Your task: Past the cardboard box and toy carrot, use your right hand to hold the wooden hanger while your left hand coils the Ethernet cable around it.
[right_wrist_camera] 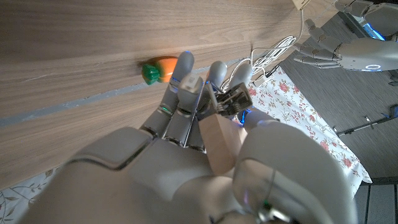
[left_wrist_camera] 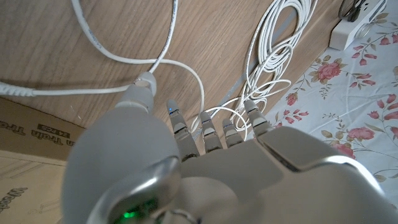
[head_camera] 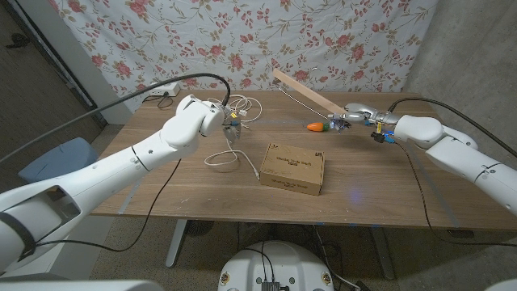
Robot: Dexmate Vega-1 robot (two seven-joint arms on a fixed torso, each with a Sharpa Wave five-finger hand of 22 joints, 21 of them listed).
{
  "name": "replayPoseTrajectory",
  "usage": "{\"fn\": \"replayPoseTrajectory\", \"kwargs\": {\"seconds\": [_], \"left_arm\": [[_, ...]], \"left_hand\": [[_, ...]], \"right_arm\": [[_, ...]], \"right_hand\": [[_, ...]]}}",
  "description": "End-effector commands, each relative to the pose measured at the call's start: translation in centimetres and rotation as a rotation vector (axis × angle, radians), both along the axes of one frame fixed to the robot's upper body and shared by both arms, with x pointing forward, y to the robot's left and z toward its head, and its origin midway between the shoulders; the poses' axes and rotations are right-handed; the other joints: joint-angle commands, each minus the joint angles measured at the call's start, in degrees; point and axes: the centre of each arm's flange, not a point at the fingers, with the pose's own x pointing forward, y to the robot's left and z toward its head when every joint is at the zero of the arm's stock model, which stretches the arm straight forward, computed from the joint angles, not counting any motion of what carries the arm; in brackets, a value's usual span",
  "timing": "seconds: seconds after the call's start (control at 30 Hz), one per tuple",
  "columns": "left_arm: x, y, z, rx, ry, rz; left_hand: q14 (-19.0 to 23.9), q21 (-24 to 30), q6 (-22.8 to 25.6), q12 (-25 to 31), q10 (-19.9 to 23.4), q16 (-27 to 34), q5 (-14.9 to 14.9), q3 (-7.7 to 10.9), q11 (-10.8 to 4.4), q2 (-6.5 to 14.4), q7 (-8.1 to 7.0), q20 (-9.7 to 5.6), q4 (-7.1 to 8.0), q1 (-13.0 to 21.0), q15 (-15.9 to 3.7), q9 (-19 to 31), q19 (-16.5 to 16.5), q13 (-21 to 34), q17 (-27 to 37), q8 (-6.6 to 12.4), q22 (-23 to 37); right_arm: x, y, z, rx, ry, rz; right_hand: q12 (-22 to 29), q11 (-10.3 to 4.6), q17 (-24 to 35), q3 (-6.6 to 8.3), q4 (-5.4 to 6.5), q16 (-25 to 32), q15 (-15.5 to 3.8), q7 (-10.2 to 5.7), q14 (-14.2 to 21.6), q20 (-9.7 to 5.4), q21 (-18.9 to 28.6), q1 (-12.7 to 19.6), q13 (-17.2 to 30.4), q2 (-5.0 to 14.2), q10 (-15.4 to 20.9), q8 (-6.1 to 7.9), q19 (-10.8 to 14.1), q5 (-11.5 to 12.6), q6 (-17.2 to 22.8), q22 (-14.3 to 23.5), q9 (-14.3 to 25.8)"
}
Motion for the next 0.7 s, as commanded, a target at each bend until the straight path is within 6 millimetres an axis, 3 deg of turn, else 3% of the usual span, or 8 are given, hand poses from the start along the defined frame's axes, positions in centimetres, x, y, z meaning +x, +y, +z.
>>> {"fn": "replayPoseTrajectory", "kwargs": {"seconds": [0.03, 0.13, 0.17, 0.23, 0.47, 0.7], "left_arm": [[1.3, -1.5, -2.1, 0.031, 0.037, -0.033], [1.3, -1.7, -2.3, 0.023, 0.009, -0.059], [1.1, -1.6, -2.1, 0.006, -0.005, -0.067], [0.9, -1.4, -1.3, -0.023, -0.02, -0.068], [-0.3, -1.3, 1.3, -0.039, -0.038, -0.048], [-2.0, -1.4, 2.9, -0.066, -0.066, -0.074]], "left_hand": [[0.12, 0.26, 0.9, 0.52, 0.81, 0.21, 0.31, -0.44, 0.02, 0.16, -0.15, -0.16, 0.01, 0.73, -0.13, 0.25, 0.34, 0.12, 0.09, 0.18, -0.07], [0.17, 0.25, -0.09, 0.47, 0.72, 0.2, 0.38, -0.65, 0.05, 0.23, 0.01, -0.25, 0.05, 1.02, -0.18, 0.23, 0.45, 0.08, 0.06, -0.42, -0.08], [0.16, 0.12, -4.14, 0.22, 0.05, 0.13, 0.5, -1.36, 0.1, 0.4, 0.0, -0.29, 0.33, 1.48, -0.26, 0.22, 0.5, 0.0, 0.03, -2.11, -0.12], [0.03, -0.16, -7.16, 0.13, -0.47, 0.09, 0.51, -2.12, 0.09, 0.56, 0.11, -0.3, 0.92, 1.02, 0.16, 0.28, 0.02, 0.09, 0.1, -2.76, -0.12], [-0.39, -1.68, -12.0, -0.39, -2.96, 0.17, 0.7, -4.86, 0.46, -0.74, -0.03, 1.34, 2.15, -1.15, 2.03, 0.39, -3.2, 0.47, 0.48, -2.59, 0.04], [-0.75, -2.41, -13.09, -0.36, -3.4, 0.14, 0.92, -5.62, 0.32, -1.05, 0.0, 1.82, 2.41, -1.6, 2.32, 0.44, -4.87, 0.6, 0.58, -2.36, 0.14]], "right_arm": [[0.0, -0.7, -0.1, 0.007, 0.0, -0.005], [0.1, -0.8, 0.0, 0.01, 0.001, -0.007], [0.2, -0.8, 0.0, 0.009, 0.002, -0.009], [0.2, -0.8, 0.1, 0.008, 0.001, -0.01], [0.3, -0.6, 0.3, 0.005, -0.004, -0.012], [0.2, -0.4, 0.7, 0.003, -0.013, -0.018]], "right_hand": [[28.75, 0.74, 0.01, 0.49, -0.13, 0.41, -2.96, 4.18, -1.77, 0.01, 0.72, -1.8, 0.3, 1.73, 1.45, 0.56, -0.14, -0.13, 3.85, -0.16, 0.03], [28.82, 0.71, 0.0, 0.57, -0.17, 0.42, -3.0, 4.3, -1.74, -0.04, 0.95, -1.88, 0.4, 1.72, 1.31, 0.65, -0.21, -0.17, 3.78, -0.37, -0.09], [28.77, 0.7, 0.0, 0.61, -0.19, 0.44, -3.0, 4.23, -1.65, -0.09, 1.07, -1.91, 0.22, 1.72, 1.45, 0.74, -0.15, -0.19, 3.78, -0.46, -0.1], [28.87, 0.72, 0.0, 0.66, -0.21, 0.42, -2.99, 4.19, -1.71, -0.11, 1.17, -1.95, 0.38, 1.72, 1.39, 0.81, -0.28, -0.22, 3.78, -0.58, -0.16], [28.64, 0.79, 0.0, 0.88, -0.33, 0.42, -3.01, 4.2, -1.69, -0.13, 1.83, -2.18, -0.11, 1.69, 1.47, 1.18, -0.52, -0.35, 3.61, -1.19, -0.41], [29.06, 0.76, 0.01, 1.15, -0.46, 0.42, -2.91, 4.22, -1.71, -0.14, 2.64, -2.46, 0.42, 1.67, 1.4, 1.66, -0.8, -0.49, 3.41, -1.99, -0.7]]}}
